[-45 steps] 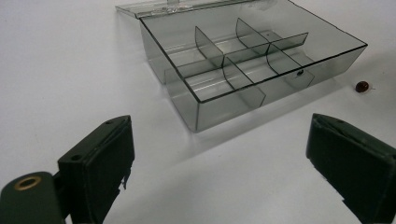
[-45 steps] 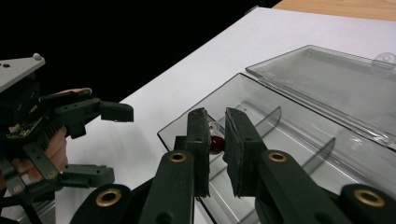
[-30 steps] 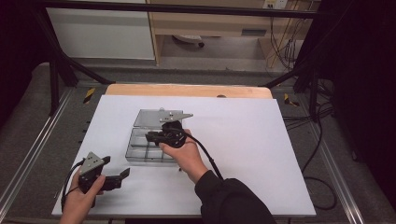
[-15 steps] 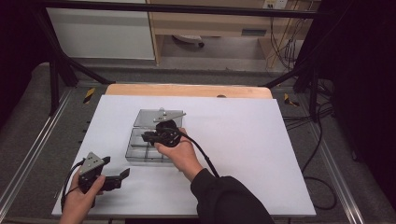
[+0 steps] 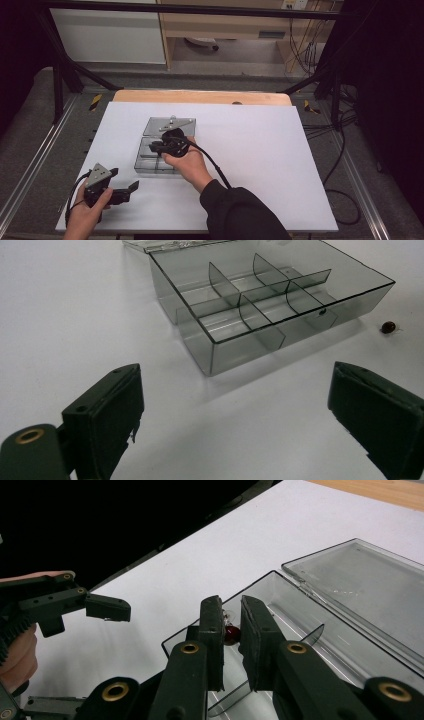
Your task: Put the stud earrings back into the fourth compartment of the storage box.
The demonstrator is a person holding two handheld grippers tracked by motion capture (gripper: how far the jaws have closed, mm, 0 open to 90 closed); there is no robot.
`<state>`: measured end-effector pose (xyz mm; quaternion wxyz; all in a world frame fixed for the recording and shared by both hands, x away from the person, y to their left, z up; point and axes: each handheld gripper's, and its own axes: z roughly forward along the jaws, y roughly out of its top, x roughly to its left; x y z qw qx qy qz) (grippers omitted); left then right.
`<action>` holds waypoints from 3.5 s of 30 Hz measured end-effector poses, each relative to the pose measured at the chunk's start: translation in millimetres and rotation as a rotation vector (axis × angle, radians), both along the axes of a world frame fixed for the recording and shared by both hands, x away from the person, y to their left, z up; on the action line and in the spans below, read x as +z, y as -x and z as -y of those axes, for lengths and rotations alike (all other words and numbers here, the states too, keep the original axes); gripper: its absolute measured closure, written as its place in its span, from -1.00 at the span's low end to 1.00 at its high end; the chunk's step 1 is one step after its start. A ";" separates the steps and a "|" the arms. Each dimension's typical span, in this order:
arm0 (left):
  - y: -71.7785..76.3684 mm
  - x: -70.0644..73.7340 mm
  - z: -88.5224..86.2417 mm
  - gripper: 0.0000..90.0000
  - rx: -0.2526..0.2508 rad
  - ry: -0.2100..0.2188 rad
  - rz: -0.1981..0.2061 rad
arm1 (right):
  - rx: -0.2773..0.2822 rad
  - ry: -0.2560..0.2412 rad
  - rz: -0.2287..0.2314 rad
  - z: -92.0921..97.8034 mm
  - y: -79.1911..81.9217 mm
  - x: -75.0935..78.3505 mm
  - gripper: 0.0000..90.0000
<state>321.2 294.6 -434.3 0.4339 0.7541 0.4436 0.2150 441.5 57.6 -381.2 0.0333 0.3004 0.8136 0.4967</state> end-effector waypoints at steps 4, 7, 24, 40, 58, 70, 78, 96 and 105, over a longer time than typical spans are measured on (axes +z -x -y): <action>-0.1 -0.2 0.3 -0.82 -0.001 0.000 -0.002 | -0.003 0.023 -0.003 -2.0 -0.3 -2.2 0.78; -0.1 -0.3 0.4 -0.82 -0.002 -0.003 -0.002 | -0.003 0.032 -0.008 -3.7 -2.4 -5.3 0.78; -0.1 -0.4 0.0 -0.82 -0.002 -0.004 -0.004 | 0.012 0.072 -0.016 -10.6 -1.2 -11.9 0.78; 0.0 -0.7 0.0 -0.83 -0.004 -0.006 -0.006 | 0.023 0.088 -0.033 -14.5 -0.8 -15.9 0.78; -0.1 -0.8 0.0 -0.82 -0.006 -0.012 -0.008 | 0.040 0.111 -0.049 -24.3 2.0 -23.4 0.74; 0.0 -1.2 0.0 -0.82 -0.009 -0.011 -0.012 | 0.029 0.068 -0.025 -7.0 14.6 -5.9 0.21; 0.1 -1.4 0.0 -0.82 -0.004 -0.011 -0.012 | -0.001 0.124 0.027 12.4 29.3 4.7 -0.48; 0.5 -1.3 -1.1 -0.82 0.001 -0.018 -0.010 | -0.106 0.122 0.079 69.8 49.1 7.7 -0.89; 1.0 -1.0 -1.9 -0.83 0.007 -0.007 -0.010 | -0.149 0.121 0.069 91.3 53.8 0.5 -0.89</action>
